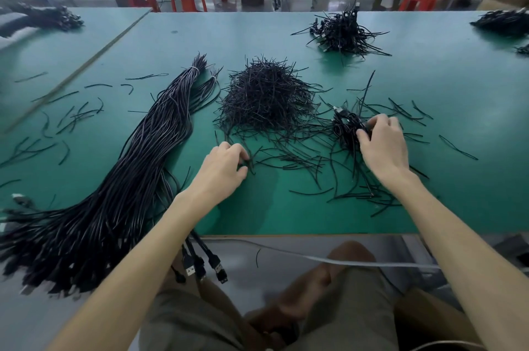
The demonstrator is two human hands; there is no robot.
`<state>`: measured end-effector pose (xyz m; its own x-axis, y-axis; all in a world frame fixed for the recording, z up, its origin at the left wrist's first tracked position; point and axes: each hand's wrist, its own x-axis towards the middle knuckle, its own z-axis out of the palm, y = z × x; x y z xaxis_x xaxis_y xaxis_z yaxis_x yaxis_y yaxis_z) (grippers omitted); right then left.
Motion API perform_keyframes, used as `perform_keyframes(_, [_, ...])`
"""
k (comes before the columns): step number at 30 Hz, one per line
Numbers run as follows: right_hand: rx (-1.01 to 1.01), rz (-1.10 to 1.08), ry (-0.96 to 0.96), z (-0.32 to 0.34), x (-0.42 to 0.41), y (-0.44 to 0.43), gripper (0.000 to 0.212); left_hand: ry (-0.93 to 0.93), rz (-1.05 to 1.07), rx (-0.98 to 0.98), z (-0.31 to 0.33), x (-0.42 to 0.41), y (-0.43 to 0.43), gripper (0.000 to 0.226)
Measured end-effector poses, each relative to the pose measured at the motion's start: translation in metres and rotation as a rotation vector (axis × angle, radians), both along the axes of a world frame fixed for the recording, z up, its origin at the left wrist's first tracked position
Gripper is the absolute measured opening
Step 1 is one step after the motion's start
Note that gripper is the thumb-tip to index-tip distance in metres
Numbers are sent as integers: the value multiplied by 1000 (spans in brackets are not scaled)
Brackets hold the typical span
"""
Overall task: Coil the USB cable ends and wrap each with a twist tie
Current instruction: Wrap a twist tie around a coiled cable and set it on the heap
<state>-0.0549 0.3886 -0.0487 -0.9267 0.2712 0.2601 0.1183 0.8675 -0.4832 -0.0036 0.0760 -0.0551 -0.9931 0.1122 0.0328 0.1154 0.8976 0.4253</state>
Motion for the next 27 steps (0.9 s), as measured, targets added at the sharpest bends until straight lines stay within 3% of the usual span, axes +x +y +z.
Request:
perform_keyframes(7, [277,117,184,0,21,-28,38,15,81,38,3,1,4,20])
perform_keyframes(19, [223,474,83,-25,52,-98,32,109,149,23,11,-10,-4,19])
perform_keyframes(24, [213,502,72,-38,58,-108,30,129,429,-329,18,-28,-50,36])
perform_keyframes(27, [231,478,91,-40,59,-110,27,82,462,-522,14,-25,-77,36])
